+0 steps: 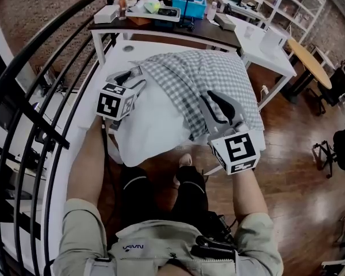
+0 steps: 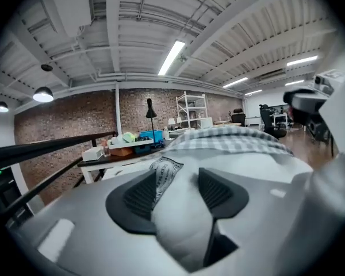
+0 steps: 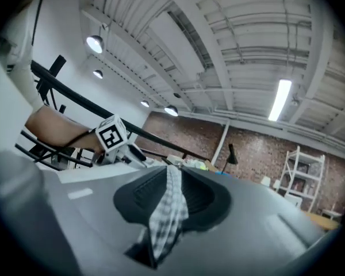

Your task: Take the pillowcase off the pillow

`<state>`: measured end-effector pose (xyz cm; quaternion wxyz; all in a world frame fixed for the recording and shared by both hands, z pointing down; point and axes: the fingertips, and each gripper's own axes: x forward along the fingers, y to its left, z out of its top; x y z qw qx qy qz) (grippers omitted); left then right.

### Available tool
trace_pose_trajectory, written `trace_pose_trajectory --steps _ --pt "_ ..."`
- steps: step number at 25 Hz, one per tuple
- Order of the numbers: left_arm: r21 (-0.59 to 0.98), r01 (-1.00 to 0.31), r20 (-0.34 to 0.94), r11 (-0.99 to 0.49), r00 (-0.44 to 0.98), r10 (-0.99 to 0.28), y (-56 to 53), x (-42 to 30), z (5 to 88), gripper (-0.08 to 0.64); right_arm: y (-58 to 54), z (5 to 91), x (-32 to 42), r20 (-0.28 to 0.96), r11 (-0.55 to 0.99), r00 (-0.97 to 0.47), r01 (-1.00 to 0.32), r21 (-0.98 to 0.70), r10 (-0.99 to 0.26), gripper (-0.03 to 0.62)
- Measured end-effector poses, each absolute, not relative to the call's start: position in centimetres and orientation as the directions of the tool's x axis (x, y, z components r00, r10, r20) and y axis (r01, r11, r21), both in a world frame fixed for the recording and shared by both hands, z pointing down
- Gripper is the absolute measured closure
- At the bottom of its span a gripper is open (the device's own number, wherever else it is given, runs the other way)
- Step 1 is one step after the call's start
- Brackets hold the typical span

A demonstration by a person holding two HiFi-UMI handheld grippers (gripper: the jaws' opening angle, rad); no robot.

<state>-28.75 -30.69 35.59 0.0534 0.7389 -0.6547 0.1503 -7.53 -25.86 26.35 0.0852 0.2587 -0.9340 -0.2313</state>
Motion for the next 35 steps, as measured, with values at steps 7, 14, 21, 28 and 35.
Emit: trace_pose_trajectory --steps 7,14,21,28,35 --pt "-0.160 -0.966 0.248 -0.203 0.159 -0.955 -27.8 -24.3 36.6 0.535 -30.7 25.3 -20.6 0.243 0.841 -0.888 -0.236 0.487 -0.391 0.411" --pt "-0.186 -0.959 0.120 -0.215 0.195 -0.974 -24.0 -21.8 35.0 0.541 -35.9 32.0 -26.8 0.544 0.851 -0.704 -0.167 0.498 -0.456 0.397" --pt "-0.265 -0.939 -0.020 -0.220 0.234 -0.972 -20.3 -20.5 29.3 0.546 -41.8 29.9 -26.0 0.481 0.703 -0.575 -0.252 0.665 -0.661 0.577" --pt "-0.098 -0.980 -0.156 -0.171 0.185 -0.970 -17.8 -25.6 25.6 0.546 -51.4 25.1 -14.5 0.325 0.460 -0.340 -0.481 0.746 -0.883 0.578" --pt "-0.081 -0.995 0.041 -0.058 0.055 -0.998 -26.4 -31.3 32.1 0.545 -52.0 30.0 -9.7 0.356 0.504 -0.358 -0.569 0.650 -0.863 0.574"
